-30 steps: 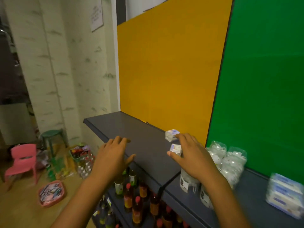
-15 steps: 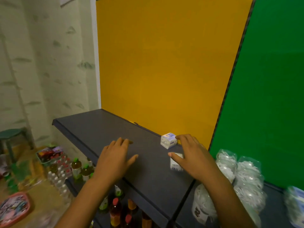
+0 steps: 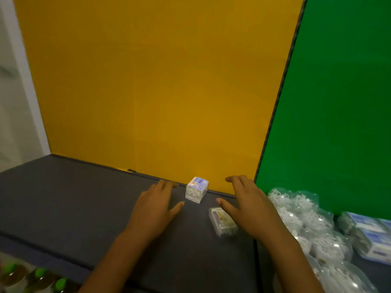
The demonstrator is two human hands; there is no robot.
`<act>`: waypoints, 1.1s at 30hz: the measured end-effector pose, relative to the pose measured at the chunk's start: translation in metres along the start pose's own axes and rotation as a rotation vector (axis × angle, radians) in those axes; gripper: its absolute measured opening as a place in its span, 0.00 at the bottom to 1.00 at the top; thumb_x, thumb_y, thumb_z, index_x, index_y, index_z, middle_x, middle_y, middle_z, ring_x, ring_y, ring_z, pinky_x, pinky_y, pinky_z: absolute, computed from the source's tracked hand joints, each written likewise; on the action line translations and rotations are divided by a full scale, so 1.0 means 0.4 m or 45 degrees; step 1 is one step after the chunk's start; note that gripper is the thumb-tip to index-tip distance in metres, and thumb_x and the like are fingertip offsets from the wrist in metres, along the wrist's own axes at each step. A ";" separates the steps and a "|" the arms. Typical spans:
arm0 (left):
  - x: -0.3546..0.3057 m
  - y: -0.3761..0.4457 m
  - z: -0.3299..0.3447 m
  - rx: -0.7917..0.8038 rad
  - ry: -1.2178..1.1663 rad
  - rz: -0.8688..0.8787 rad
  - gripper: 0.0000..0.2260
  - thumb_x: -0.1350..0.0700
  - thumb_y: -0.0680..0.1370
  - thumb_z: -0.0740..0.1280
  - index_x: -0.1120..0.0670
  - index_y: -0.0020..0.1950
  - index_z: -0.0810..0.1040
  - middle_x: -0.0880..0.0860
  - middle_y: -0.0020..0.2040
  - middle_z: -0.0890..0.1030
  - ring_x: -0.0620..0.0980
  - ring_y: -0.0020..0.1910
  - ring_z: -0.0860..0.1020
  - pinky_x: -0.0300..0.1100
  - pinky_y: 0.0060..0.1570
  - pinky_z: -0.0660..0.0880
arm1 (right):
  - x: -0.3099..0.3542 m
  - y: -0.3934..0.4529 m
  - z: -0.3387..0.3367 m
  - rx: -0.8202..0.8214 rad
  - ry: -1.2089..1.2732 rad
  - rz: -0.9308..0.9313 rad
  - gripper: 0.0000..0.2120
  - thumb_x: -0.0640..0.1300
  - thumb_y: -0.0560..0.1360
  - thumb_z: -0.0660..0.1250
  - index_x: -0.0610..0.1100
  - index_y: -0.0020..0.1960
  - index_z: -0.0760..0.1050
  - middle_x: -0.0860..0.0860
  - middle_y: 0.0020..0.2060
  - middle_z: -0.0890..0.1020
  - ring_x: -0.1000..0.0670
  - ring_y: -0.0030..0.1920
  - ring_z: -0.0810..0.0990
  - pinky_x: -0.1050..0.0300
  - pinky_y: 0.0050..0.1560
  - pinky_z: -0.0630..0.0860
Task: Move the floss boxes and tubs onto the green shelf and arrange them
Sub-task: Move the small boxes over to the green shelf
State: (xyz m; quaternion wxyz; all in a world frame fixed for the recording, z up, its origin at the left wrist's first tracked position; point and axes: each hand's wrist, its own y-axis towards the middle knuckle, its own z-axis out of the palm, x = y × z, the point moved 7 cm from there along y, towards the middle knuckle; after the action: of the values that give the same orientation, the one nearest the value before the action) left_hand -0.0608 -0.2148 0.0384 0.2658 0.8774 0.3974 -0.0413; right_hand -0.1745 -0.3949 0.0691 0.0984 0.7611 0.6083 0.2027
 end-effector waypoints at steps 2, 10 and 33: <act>0.024 0.023 0.028 0.034 -0.070 0.006 0.22 0.41 0.77 0.62 0.48 0.69 0.67 0.49 0.65 0.72 0.50 0.63 0.72 0.47 0.59 0.70 | 0.006 -0.009 0.031 0.020 -0.003 0.059 0.27 0.62 0.78 0.61 0.52 0.73 0.62 0.54 0.68 0.69 0.50 0.67 0.69 0.55 0.63 0.70; 0.043 0.141 0.145 0.153 -0.353 0.084 0.23 0.45 0.77 0.66 0.50 0.69 0.67 0.51 0.67 0.71 0.50 0.63 0.72 0.46 0.59 0.71 | -0.027 -0.049 0.132 0.133 0.030 0.312 0.27 0.62 0.78 0.60 0.52 0.72 0.62 0.54 0.69 0.68 0.50 0.66 0.71 0.55 0.62 0.70; 0.080 0.297 0.261 0.254 -0.877 -0.053 0.22 0.50 0.78 0.66 0.54 0.69 0.68 0.55 0.65 0.73 0.53 0.58 0.76 0.41 0.50 0.73 | -0.080 0.047 0.114 -0.235 0.404 0.407 0.25 0.53 0.63 0.74 0.54 0.59 0.72 0.55 0.51 0.70 0.54 0.52 0.74 0.70 0.47 0.68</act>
State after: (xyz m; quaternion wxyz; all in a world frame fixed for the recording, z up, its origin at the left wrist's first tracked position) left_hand 0.0609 -0.3098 -0.0084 0.2962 0.8253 0.2961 -0.3788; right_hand -0.1438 -0.4257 0.0296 0.0374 0.7941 0.4667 0.3875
